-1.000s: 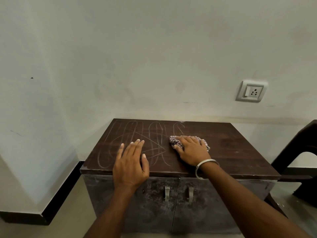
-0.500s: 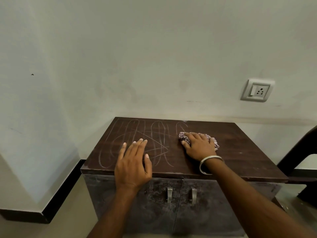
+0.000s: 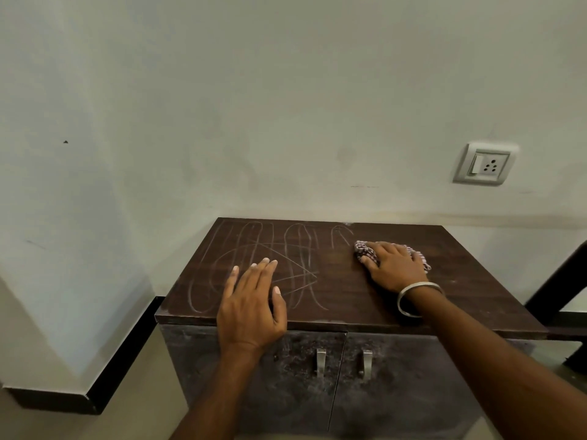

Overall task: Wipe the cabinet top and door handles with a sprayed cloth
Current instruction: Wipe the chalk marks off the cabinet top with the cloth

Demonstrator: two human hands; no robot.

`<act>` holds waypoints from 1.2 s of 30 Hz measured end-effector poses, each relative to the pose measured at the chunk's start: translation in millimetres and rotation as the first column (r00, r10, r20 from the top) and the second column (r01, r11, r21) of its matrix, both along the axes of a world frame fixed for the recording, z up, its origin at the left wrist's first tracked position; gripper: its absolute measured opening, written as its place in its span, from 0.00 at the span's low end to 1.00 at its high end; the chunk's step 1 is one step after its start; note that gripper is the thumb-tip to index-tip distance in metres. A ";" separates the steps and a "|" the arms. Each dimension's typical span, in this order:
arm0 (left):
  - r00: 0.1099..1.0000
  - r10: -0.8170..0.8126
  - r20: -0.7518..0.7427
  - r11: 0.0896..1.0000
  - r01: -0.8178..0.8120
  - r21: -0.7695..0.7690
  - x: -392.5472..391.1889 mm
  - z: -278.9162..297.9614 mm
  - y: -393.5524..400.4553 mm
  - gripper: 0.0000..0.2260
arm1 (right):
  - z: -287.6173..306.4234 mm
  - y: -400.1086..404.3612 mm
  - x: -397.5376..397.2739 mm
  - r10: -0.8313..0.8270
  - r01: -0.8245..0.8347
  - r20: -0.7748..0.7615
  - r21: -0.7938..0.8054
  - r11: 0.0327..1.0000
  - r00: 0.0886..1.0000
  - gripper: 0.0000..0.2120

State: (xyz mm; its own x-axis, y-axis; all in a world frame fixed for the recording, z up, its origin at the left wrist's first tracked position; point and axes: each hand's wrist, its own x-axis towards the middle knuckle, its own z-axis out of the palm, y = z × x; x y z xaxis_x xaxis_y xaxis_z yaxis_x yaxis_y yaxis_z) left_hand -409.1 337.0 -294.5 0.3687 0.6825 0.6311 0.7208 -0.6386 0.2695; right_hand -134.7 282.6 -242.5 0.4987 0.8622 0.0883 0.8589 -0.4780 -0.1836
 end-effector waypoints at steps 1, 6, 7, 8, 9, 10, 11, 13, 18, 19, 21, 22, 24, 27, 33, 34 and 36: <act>1.000 -0.001 0.001 1.000 0.001 0.004 0.1 -0.6 0.3 0.23 | -0.3 -1.3 4.2 -0.019 0.019 -0.003 -0.002 1.000 1.000 0.25; 1.000 -0.005 0.004 1.000 0.005 0.018 0.7 -1.2 0.6 0.23 | -2.7 11.6 -6.1 -0.043 0.043 0.006 0.003 0.999 0.999 0.25; 1.000 -0.005 0.006 1.000 0.005 0.020 0.7 -0.9 0.6 0.23 | -2.8 17.1 -11.7 -0.026 0.026 -0.002 0.005 1.000 1.000 0.25; 1.000 -0.006 0.008 1.000 0.006 0.020 0.5 -0.6 0.7 0.23 | -2.7 23.6 -18.7 -0.003 0.003 -0.005 0.010 1.000 1.000 0.24; 1.000 -0.008 0.009 1.000 0.008 0.018 0.5 -0.3 0.4 0.23 | -2.5 30.2 -26.3 0.025 -0.025 -0.003 0.015 1.000 1.000 0.24; 1.000 -0.009 0.009 1.000 0.008 0.015 0.7 -0.1 -0.2 0.23 | -2.5 36.8 -34.4 0.055 -0.055 -0.003 0.019 0.998 0.998 0.24; 1.000 -0.006 0.007 1.000 0.006 0.012 0.2 0.2 0.2 0.23 | -2.7 44.3 -42.2 0.083 -0.083 -0.008 0.023 0.996 0.997 0.24; 1.000 -0.006 0.008 1.000 0.006 0.003 0.5 0.2 -0.6 0.23 | -4.1 53.7 -52.7 0.123 -0.123 -0.007 0.029 0.992 0.992 0.24; 1.000 -0.017 0.013 1.000 0.017 0.003 -0.4 -0.6 1.1 0.22 | -5.4 55.4 -48.4 0.164 -0.164 0.003 0.045 0.986 0.987 0.24; 1.000 -0.017 0.017 1.000 0.017 0.002 -0.9 -0.9 1.4 0.22 | -4.9 53.0 -44.3 0.156 -0.156 0.004 0.046 0.987 0.988 0.24; 1.000 -0.017 0.020 1.000 0.017 0.004 -1.1 -1.0 1.3 0.22 | -3.6 47.2 -29.9 0.111 -0.112 0.005 0.038 0.993 0.994 0.25; 1.000 -0.020 0.021 1.000 0.020 0.007 -0.8 -1.0 1.2 0.22 | -2.9 43.6 -20.5 0.081 -0.081 0.004 0.034 0.996 0.997 0.25; 0.999 -0.025 0.026 1.000 0.024 0.018 -0.5 -1.1 1.0 0.22 | -1.4 34.9 -1.6 0.019 -0.019 0.002 0.029 0.999 1.000 0.25; 0.999 -0.024 0.026 1.000 0.023 0.020 -0.1 -0.9 1.0 0.22 | -0.1 28.9 14.0 -0.037 0.037 0.006 0.005 0.999 0.999 0.25; 0.999 -0.022 0.025 0.999 0.021 0.027 0.3 -1.9 1.2 0.22 | -0.2 45.5 -1.1 -0.037 0.037 0.005 -0.011 0.999 0.999 0.25; 0.999 -0.022 0.027 0.999 0.021 0.029 -0.1 -1.9 1.2 0.22 | -0.1 51.0 -7.8 -0.019 0.019 0.004 -0.011 1.000 1.000 0.25; 0.999 -0.019 0.030 1.000 0.018 0.026 0.1 -1.3 0.6 0.22 | -0.7 63.7 -23.5 0.029 -0.029 0.004 -0.006 1.000 1.000 0.25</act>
